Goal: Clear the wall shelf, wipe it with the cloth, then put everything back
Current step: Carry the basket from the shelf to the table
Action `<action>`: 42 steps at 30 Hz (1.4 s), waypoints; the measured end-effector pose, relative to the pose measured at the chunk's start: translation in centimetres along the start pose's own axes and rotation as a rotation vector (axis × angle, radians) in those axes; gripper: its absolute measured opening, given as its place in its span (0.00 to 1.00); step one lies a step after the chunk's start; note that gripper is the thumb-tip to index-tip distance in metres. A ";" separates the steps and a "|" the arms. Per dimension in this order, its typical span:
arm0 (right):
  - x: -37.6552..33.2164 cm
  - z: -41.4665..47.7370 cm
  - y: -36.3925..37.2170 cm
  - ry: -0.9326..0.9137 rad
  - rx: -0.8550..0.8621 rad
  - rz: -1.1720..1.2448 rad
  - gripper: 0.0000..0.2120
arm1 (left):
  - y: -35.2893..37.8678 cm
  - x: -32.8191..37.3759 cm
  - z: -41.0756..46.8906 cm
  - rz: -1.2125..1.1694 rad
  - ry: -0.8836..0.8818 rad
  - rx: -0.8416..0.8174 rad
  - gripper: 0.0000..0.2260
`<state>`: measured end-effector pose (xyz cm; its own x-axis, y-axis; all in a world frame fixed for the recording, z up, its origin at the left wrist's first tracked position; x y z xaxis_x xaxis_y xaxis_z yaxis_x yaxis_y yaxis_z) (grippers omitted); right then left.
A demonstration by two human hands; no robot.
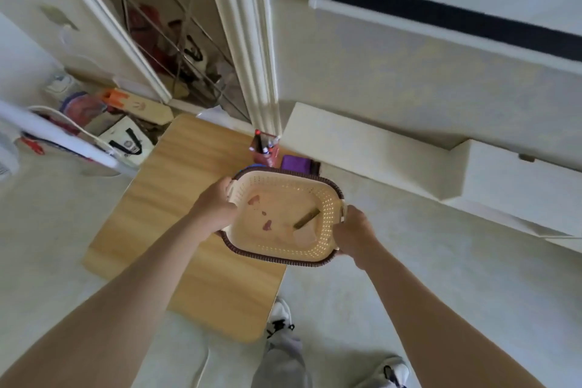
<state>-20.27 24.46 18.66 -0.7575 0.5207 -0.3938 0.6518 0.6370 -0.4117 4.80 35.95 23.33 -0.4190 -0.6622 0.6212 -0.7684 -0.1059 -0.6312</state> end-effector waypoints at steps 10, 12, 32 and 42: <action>2.3 1.6 12.0 0.188 -0.073 -0.053 0.13 | 0.1 -13.3 3.2 -0.025 -0.116 -0.167 0.21; 2.9 2.7 13.3 0.211 -0.064 -0.055 0.13 | 0.7 -14.8 3.9 -0.023 -0.120 -0.182 0.25; 4.6 6.5 17.6 0.336 -0.065 -0.042 0.16 | 3.2 -19.4 7.5 0.032 -0.118 -0.226 0.32; 4.7 5.5 16.5 0.339 -0.116 -0.139 0.16 | 2.7 -18.0 6.8 0.065 -0.112 -0.246 0.33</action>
<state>-12.86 34.29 5.54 -0.8201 0.5709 -0.0390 0.5484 0.7648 -0.3382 13.53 42.58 7.30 -0.4257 -0.7411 0.5192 -0.8418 0.1140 -0.5276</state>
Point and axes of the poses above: each hand's wrist, its own z-axis towards the middle knuckle, its own y-axis out of the palm, x = y × z, the point moved 2 cm from there along z, towards the middle knuckle, and after that the axes turned 12 degrees about y, right-handed, at the moved point
